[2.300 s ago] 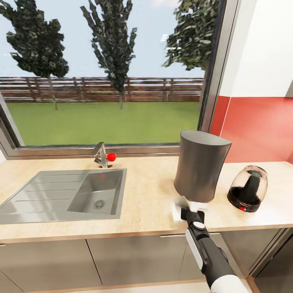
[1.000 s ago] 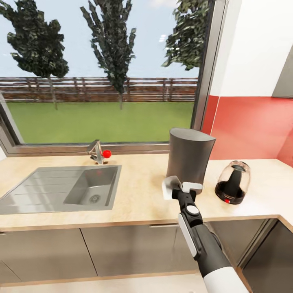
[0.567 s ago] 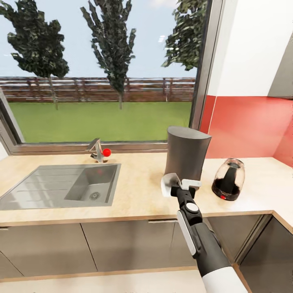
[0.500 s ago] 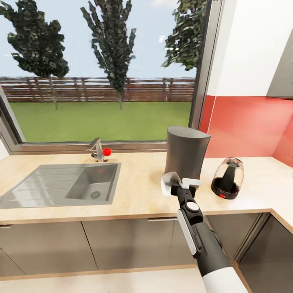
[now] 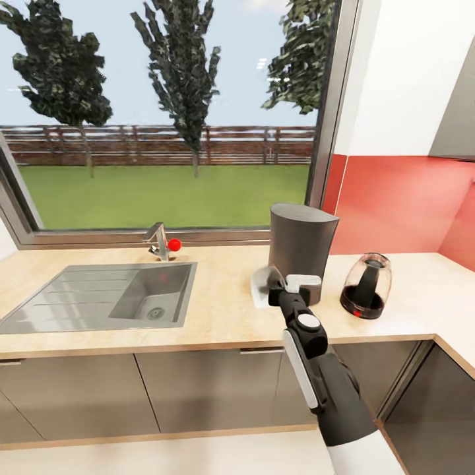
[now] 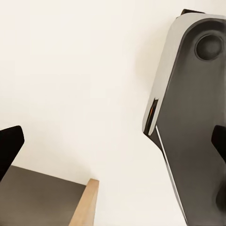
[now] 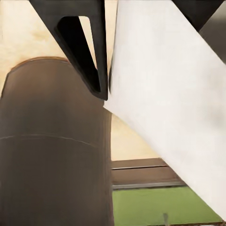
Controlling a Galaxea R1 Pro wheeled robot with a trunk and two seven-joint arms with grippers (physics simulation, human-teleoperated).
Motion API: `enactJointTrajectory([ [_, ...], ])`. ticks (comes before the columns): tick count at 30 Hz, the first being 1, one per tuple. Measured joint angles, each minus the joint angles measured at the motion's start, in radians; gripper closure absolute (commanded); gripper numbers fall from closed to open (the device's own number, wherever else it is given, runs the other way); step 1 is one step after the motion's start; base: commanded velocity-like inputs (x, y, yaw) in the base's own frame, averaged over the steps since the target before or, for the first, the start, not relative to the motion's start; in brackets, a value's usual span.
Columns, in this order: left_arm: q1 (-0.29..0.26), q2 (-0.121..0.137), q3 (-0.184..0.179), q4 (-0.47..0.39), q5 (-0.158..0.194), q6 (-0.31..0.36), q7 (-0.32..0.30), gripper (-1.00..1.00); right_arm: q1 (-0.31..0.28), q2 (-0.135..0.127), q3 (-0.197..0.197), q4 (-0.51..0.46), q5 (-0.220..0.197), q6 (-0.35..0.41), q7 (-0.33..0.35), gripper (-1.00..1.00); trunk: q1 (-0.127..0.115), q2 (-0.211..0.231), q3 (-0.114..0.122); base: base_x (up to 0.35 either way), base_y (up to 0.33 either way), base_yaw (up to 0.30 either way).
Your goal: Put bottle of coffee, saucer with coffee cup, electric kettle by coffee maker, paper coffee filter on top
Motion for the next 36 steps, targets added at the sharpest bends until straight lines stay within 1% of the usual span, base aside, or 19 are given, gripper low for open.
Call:
enactJointTrajectory([
  [1, 0.0, 0.0, 0.0, 0.0, -0.001, 0.0, 0.0, -1.0, -0.016, 0.0, 0.002, -0.006, -0.004, 0.014, 0.0, 1.0, 0.0, 0.0, 0.0, 0.0, 0.0, 0.0],
  [3, 0.0, 0.001, -0.001, 0.0, -0.005, 0.0, -0.001, -1.0, -0.074, 0.0, 0.004, -0.013, -0.053, 0.058, 0.002, 1.0, 0.0, 0.0, 0.0, 0.0, 0.0, 0.0],
  [4, 0.0, 0.001, -0.001, 0.0, -0.006, 0.0, -0.001, -1.0, -0.087, 0.0, 0.004, -0.014, -0.072, 0.07, 0.001, 1.0, 0.0, 0.0, 0.0, 0.0, 0.0, 0.0],
  [5, 0.0, 0.001, -0.001, 0.0, -0.008, 0.0, -0.001, -1.0, -0.11, 0.0, 0.005, -0.014, -0.114, 0.095, 0.001, 1.0, 0.0, 0.0, 0.0, 0.0, 0.0, 0.0],
  [6, 0.0, 0.001, -0.001, 0.0, -0.008, 0.0, -0.001, -1.0, -0.122, 0.0, 0.005, -0.014, -0.138, 0.108, 0.0, 1.0, 0.0, 0.0, 0.0, 0.0, 0.0, 0.0],
  [7, 0.0, 0.001, -0.001, 0.0, -0.009, 0.0, -0.002, -1.0, -0.146, 0.0, 0.005, -0.014, -0.184, 0.133, -0.001, 1.0, 0.0, 0.0, 0.0, 0.0, 0.0, 0.0],
  [8, 0.0, 0.001, -0.001, 0.0, -0.01, 0.0, -0.002, -1.0, -0.159, 0.0, 0.005, -0.013, -0.206, 0.145, -0.001, 1.0, 0.0, 0.0, 0.0, 0.0, 0.0, 0.0],
  [10, 0.0, 0.001, -0.003, 0.0, -0.011, 0.002, -0.002, -1.0, -0.213, 0.0, 0.005, -0.011, -0.276, 0.178, -0.002, 1.0, 0.0, 0.0, 0.0, 0.0, 0.0, 0.0],
  [12, 0.0, 0.001, -0.004, 0.0, -0.012, 0.002, -0.002, -1.0, -0.253, 0.0, 0.005, -0.01, -0.305, 0.192, -0.004, 1.0, 0.0, 0.0, 0.0, 0.0, 0.0, 0.0],
  [13, 0.0, 0.0, -0.005, 0.0, -0.012, 0.003, -0.002, -1.0, -0.291, 0.0, 0.004, -0.01, -0.32, 0.2, -0.012, 1.0, 0.0, 0.0, 0.0, 0.0, 0.0, 0.0],
  [14, 0.0, 0.0, -0.005, 0.001, -0.012, 0.002, -0.002, -1.0, -0.358, 0.0, 0.004, -0.007, -0.332, 0.207, -0.026, 1.0, 0.0, 0.0, 0.0, 0.0, 0.0, 0.0],
  [16, 0.0, 0.0, -0.005, 0.001, -0.011, 0.003, -0.002, -1.0, -0.398, 0.0, 0.004, -0.004, -0.336, 0.209, -0.029, 1.0, 0.0, 0.0, 0.0, 0.017, 0.0, 0.0],
  [19, 0.0, 0.0, -0.006, 0.003, -0.01, 0.005, -0.002, -1.0, -0.516, 0.0, 0.002, 0.032, -0.338, 0.226, -0.033, 1.0, 0.0, 0.0, 0.0, 0.161, -0.082, 0.0],
  [23, 0.001, 0.0, -0.005, 0.006, -0.01, 0.008, -0.002, -1.0, -0.578, 0.0, -0.008, 0.045, -0.341, 0.296, -0.033, 1.0, 0.0, 0.0, 0.0, 0.224, -0.154, 0.0],
  [25, 0.001, 0.0, -0.005, 0.007, -0.01, 0.006, -0.002, -1.0, -0.594, 0.0, -0.024, 0.045, -0.341, 0.314, -0.033, 1.0, 0.0, 0.0, 0.0, 0.203, -0.21, 0.0],
  [28, 0.001, -0.002, -0.005, 0.009, -0.01, 0.006, -0.001, -1.0, -0.616, 0.0, -0.079, 0.042, -0.341, 0.331, -0.033, 1.0, 0.0, 0.0, 0.0, 0.07, -0.279, 0.0],
  [32, 0.001, -0.006, -0.006, 0.009, -0.009, 0.008, -0.001, -1.0, -0.62, 0.0, -0.093, 0.042, -0.342, 0.333, -0.033, 1.0, 0.0, 0.0, 0.0, 0.014, -0.306, 0.0],
  [34, 0.001, -0.007, -0.006, 0.009, -0.009, 0.01, 0.001, -1.0, -0.621, 0.0, -0.112, 0.042, -0.342, 0.334, -0.033, 1.0, 0.0, 0.0, 0.0, -0.011, -0.322, 0.0],
  [36, 0.001, -0.007, -0.006, 0.009, -0.008, 0.011, 0.004, -1.0, -0.621, 0.0, -0.118, 0.042, -0.343, 0.335, -0.033, 1.0, 0.0, 0.0, 0.0, -0.047, -0.325, 0.0],
])
